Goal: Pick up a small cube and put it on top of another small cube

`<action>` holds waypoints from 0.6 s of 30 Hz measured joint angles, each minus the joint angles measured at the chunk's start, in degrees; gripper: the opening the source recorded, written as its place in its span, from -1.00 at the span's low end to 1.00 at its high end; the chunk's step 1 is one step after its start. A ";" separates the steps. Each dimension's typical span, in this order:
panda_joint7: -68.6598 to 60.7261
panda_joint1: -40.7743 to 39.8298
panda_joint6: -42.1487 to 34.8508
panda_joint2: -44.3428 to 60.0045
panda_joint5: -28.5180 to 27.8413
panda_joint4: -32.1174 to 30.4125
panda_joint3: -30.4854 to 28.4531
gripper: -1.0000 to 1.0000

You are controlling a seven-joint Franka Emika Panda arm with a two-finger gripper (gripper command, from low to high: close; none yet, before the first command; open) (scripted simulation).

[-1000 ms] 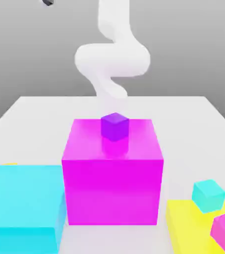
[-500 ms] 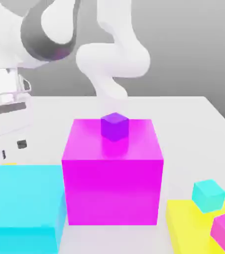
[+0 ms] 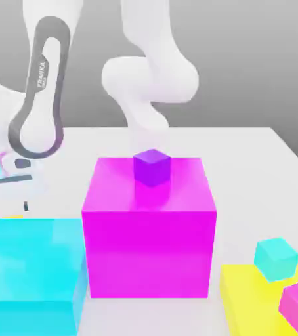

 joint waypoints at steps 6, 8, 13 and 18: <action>-8.80 -9.64 4.82 7.50 11.59 2.22 12.09 -1.00; -8.80 -9.64 4.84 7.50 11.59 2.22 12.09 -1.00; -8.93 -9.90 5.08 7.63 11.76 2.25 12.38 -1.00; -1.83 -3.08 1.51 1.89 2.48 0.54 3.60 -1.00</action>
